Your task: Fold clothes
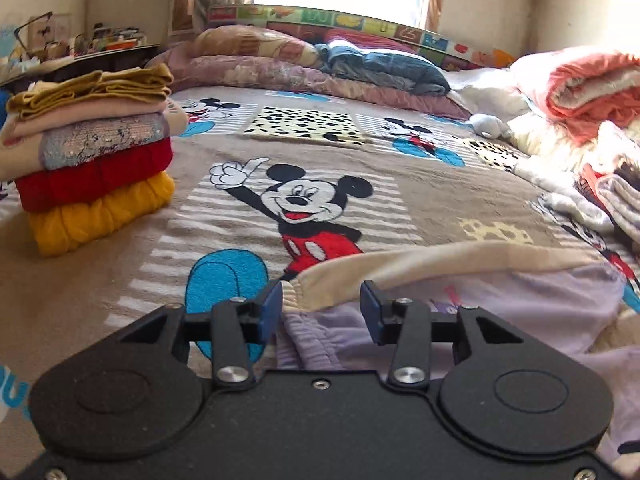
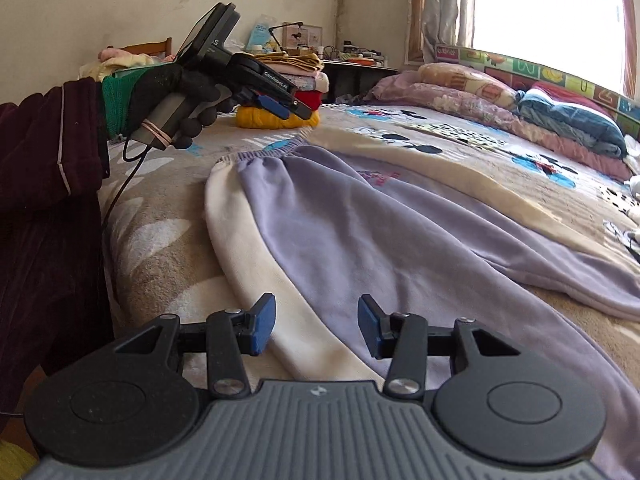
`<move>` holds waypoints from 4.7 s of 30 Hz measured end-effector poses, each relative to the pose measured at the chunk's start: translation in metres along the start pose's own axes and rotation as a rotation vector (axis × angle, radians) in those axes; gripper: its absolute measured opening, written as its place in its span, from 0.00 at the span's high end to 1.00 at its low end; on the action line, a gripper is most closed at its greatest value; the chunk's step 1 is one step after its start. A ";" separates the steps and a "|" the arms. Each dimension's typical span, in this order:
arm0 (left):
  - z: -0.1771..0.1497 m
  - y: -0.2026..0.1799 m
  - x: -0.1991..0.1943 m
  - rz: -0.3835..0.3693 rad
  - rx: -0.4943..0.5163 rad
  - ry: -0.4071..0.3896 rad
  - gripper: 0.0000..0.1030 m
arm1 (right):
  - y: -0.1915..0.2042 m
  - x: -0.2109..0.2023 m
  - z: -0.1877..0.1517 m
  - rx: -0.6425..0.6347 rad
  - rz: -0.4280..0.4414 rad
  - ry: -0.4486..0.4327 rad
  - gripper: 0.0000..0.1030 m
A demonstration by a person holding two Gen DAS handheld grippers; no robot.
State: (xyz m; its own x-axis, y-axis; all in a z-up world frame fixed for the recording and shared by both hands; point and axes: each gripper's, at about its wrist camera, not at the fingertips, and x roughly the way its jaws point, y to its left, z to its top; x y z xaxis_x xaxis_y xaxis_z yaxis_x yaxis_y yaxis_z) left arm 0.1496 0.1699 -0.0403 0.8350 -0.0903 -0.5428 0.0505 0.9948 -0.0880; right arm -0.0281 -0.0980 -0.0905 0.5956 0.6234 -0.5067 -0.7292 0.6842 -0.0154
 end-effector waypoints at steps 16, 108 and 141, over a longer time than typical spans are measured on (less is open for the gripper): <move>-0.078 -0.039 -0.068 0.046 -0.151 0.096 0.59 | 0.069 0.059 0.029 -0.177 -0.124 -0.023 0.55; -0.078 -0.198 0.022 -0.214 0.322 0.088 0.50 | -0.107 -0.006 -0.020 0.350 -0.534 0.030 0.41; -0.093 -0.226 0.009 -0.324 0.351 0.014 0.48 | -0.166 -0.069 -0.063 0.342 -0.618 0.074 0.97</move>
State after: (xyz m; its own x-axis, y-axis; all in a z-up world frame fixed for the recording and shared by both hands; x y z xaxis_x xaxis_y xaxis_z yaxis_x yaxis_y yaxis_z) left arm 0.0951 -0.0602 -0.1029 0.7382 -0.3971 -0.5453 0.4915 0.8703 0.0318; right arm 0.0312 -0.2785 -0.1076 0.8328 0.0632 -0.5500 -0.1107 0.9924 -0.0536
